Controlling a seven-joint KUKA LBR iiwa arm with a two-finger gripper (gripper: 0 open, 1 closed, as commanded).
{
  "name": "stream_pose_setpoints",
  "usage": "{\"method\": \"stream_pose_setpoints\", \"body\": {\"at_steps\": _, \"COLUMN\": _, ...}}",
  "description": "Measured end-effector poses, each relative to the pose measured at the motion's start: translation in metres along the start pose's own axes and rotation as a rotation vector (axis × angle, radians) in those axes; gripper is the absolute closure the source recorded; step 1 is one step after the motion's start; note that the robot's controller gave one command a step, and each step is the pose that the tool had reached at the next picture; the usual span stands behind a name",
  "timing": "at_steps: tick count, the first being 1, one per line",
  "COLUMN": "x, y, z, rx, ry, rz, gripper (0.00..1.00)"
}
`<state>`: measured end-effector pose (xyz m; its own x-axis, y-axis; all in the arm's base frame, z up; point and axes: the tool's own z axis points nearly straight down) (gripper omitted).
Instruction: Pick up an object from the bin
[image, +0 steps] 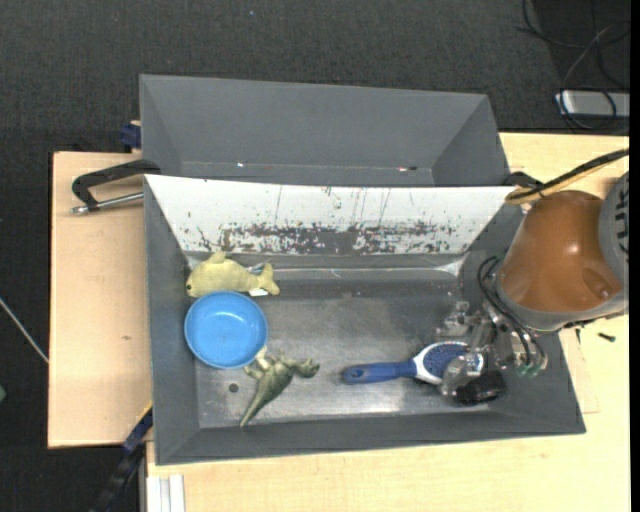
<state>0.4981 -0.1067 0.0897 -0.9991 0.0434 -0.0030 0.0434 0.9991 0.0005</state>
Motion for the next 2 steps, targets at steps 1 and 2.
{"method": "stream_pose_setpoints", "body": {"at_steps": 1, "x": -0.007, "y": -0.012, "z": -0.109, "rx": 0.002, "ry": -0.009, "rz": 0.027, "gripper": 1.00}}
{"method": "stream_pose_setpoints", "body": {"at_steps": 2, "x": -0.009, "y": -0.003, "z": -0.162, "rx": 0.001, "ry": -0.008, "rz": 0.039, "gripper": 1.00}}
